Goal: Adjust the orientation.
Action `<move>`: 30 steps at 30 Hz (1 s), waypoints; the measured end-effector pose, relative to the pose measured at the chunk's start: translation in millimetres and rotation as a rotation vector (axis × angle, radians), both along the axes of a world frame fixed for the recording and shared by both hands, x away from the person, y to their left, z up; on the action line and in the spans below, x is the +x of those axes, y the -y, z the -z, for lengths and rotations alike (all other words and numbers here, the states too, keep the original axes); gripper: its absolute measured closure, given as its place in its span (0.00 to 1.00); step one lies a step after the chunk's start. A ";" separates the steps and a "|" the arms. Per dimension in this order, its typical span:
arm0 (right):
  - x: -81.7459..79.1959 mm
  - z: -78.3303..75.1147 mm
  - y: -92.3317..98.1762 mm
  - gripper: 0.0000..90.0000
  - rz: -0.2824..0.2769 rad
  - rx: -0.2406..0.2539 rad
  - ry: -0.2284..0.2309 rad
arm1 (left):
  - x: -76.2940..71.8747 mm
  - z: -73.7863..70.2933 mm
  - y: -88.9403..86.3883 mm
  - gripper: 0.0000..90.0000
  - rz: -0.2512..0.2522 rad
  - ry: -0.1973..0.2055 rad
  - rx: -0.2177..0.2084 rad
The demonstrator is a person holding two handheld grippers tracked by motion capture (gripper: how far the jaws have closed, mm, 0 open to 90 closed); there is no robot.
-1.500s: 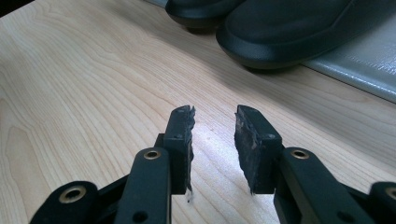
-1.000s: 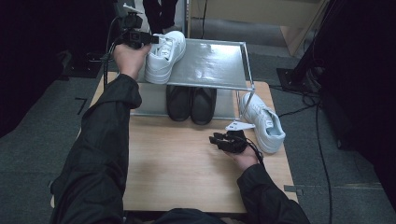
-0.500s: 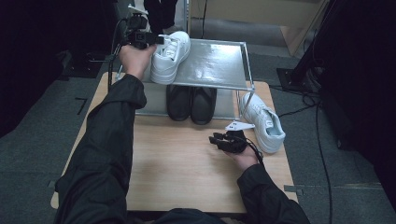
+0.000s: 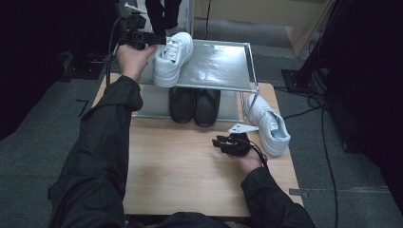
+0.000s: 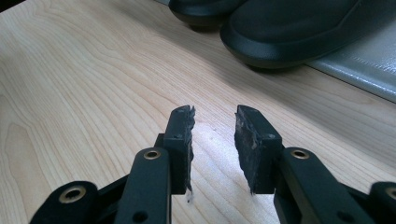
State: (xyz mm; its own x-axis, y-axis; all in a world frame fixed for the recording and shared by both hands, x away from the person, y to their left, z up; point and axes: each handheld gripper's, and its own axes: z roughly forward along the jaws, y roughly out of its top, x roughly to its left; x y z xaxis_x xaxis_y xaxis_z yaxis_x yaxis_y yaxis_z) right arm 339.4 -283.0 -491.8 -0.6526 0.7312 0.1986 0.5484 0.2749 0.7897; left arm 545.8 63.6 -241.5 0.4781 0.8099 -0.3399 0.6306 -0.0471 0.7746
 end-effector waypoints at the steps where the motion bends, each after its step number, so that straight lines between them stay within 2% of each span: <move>1: 0.1 0.0 0.2 0.74 0.000 0.000 0.002 | -1.9 -2.3 -2.2 0.76 0.004 -0.001 -0.009; 6: 0.0 -0.6 1.0 0.74 0.003 0.001 0.002 | -13.0 -10.1 -15.0 0.76 0.014 0.009 0.029; 9: -0.1 -0.8 0.9 0.74 0.004 0.000 0.004 | -21.8 -10.2 -24.2 0.77 0.020 0.022 0.035; 11: -0.4 -1.7 0.7 0.74 0.005 0.003 0.010 | -25.6 -6.4 -29.7 0.78 0.021 0.012 0.042; 12: -0.5 -2.1 0.6 0.74 0.005 0.006 0.010 | -27.7 -3.3 -32.7 0.79 0.020 0.007 0.062; 14: 0.0 -2.7 0.7 0.74 0.004 0.005 0.010 | -31.5 0.9 -36.1 0.79 0.013 0.019 0.081; 16: 1.0 -3.0 0.6 0.74 0.002 0.001 0.012 | -35.9 6.3 -40.1 0.79 0.024 0.012 0.093; 19: 1.3 -5.2 0.9 0.74 0.001 -0.002 0.020 | -40.1 13.1 -44.8 0.78 0.026 0.003 0.078; 23: -0.2 -11.4 4.2 0.72 0.005 -0.002 0.027 | -47.2 24.1 -48.8 0.76 0.054 -0.020 0.076; 24: -0.3 -12.3 5.1 0.72 0.005 0.001 0.027 | -50.0 27.1 -48.7 0.76 0.060 -0.016 0.091; 27: -0.6 -15.9 10.5 0.72 0.013 0.007 0.031 | -55.8 33.4 -49.3 0.75 0.078 -0.018 0.081; 29: -1.6 -18.3 14.9 0.72 0.016 0.007 0.034 | -59.8 37.4 -47.7 0.75 0.090 -0.011 0.108; 30: -2.1 -19.1 16.8 0.72 0.017 0.006 0.034 | -61.3 40.2 -47.9 0.75 0.094 -0.010 0.089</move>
